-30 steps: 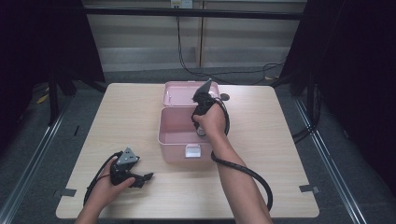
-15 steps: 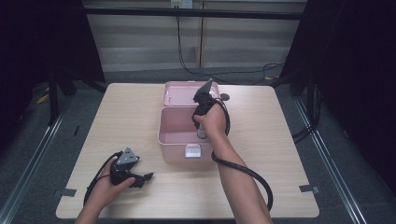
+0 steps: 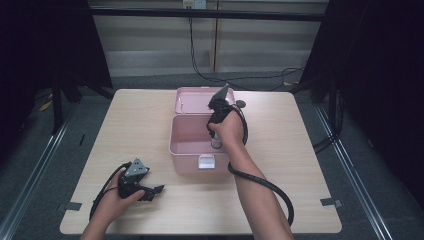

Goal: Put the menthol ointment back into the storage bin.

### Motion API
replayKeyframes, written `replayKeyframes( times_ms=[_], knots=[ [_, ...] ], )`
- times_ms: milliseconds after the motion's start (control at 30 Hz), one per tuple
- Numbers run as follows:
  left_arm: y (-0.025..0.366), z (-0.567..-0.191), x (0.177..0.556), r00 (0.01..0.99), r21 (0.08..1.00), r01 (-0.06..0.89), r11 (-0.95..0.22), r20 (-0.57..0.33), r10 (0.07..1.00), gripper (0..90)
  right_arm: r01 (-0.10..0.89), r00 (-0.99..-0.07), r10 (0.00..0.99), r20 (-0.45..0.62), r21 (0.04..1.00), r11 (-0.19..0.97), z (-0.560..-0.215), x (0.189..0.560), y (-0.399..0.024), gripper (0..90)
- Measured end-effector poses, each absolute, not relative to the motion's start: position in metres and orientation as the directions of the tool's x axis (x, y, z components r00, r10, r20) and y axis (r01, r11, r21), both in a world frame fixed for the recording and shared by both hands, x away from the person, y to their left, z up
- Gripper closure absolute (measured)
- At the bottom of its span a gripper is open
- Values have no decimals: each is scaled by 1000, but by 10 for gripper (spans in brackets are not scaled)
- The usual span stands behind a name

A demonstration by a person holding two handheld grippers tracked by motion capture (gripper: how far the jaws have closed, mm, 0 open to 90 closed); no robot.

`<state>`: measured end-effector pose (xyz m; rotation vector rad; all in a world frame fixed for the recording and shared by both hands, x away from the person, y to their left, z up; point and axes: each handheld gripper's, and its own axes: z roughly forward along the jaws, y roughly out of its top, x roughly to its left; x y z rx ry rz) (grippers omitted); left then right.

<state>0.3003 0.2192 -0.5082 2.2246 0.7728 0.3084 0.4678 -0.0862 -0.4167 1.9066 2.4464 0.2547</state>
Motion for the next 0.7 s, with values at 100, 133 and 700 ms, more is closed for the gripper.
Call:
replayKeyframes(
  times_ms=[100, 133, 700],
  knots=[
    [219, -508, 300, 789, 722, 434, -538, -17, 614, 129, 960, -253, 964, 82, 145, 239, -414, 466, -87, 484],
    [219, -508, 300, 789, 722, 434, -538, -17, 614, 129, 960, -251, 964, 85, 149, 237, -412, 465, -87, 483],
    [219, -508, 300, 789, 722, 435, -538, -18, 614, 126, 936, -325, 942, 88, 175, 307, -379, 453, -87, 418]
  ],
)
